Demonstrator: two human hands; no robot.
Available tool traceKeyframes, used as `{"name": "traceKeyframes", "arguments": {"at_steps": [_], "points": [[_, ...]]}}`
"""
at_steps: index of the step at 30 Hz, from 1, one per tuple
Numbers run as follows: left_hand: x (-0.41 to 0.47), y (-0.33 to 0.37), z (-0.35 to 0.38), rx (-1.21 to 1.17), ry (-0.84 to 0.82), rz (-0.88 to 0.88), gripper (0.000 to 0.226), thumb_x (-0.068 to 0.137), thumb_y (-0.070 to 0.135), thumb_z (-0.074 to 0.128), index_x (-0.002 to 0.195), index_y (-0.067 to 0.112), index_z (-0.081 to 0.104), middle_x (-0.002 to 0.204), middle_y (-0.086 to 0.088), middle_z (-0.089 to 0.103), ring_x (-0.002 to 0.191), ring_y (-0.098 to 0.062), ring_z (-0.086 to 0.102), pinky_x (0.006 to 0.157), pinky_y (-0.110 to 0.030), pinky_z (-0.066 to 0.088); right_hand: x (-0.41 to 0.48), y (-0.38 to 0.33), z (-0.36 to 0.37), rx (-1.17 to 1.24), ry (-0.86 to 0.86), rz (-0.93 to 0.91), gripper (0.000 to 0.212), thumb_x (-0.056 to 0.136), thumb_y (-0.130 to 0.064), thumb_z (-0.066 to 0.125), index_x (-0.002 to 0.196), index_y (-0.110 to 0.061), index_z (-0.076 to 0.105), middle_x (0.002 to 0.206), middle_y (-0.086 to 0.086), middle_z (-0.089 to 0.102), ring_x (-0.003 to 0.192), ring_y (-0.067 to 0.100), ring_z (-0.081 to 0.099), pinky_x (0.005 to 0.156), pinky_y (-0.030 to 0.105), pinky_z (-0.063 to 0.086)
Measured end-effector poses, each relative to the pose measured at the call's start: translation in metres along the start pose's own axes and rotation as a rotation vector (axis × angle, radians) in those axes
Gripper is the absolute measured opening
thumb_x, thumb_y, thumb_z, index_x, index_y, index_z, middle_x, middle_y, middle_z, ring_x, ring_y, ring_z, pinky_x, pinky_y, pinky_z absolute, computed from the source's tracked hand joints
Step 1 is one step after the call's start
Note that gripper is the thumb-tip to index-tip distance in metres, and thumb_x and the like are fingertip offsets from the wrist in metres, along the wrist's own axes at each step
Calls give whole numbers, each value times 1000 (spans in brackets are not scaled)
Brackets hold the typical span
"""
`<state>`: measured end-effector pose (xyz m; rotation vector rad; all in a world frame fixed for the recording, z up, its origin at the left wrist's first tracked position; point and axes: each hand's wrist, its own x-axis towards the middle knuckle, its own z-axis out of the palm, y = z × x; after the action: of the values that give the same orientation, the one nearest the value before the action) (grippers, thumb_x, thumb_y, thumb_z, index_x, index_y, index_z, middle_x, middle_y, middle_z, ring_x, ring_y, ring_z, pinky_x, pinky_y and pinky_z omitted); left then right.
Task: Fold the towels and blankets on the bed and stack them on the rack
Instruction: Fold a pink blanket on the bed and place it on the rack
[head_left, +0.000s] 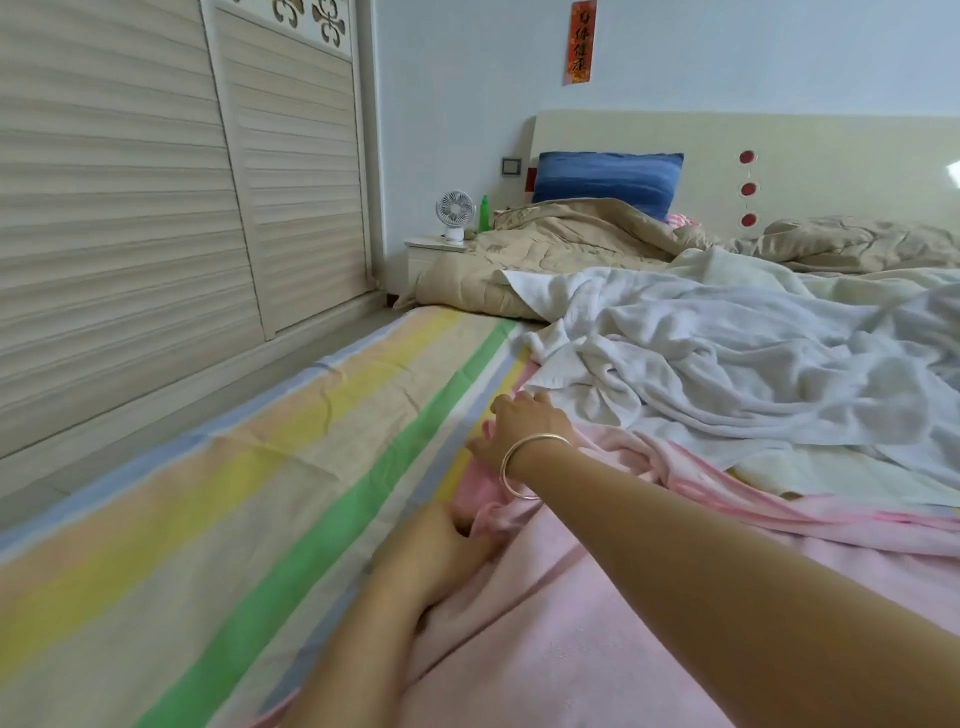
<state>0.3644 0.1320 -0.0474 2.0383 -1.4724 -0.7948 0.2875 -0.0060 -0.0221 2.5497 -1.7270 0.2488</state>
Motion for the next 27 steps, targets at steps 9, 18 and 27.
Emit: {"name": "traceKeyframes", "arguments": {"at_steps": [9,18,27], "points": [[18,-18,-23,-203,-88,-83,31,91,37,62,93,9,73,82,-9,74,60,-16,59,54,-20,41,41,-10,-9,-382,-213,-25,30,91,-14,54,120,-11,59,124,5,60,116,24,56,89,33,46],[13,-56,-79,-762,263,-196,13,88,13,68,78,6,72,75,-13,74,70,-25,69,71,-30,53,116,-36,-13,518,57,294,29,90,-21,55,115,-9,62,112,7,63,104,25,61,75,28,48],[46,-79,-57,-45,625,-183,43,99,35,47,71,4,51,91,-19,66,91,-38,61,62,-32,33,138,-49,47,728,74,394,28,99,-23,43,108,-4,62,110,21,59,117,35,54,86,33,40]]}}
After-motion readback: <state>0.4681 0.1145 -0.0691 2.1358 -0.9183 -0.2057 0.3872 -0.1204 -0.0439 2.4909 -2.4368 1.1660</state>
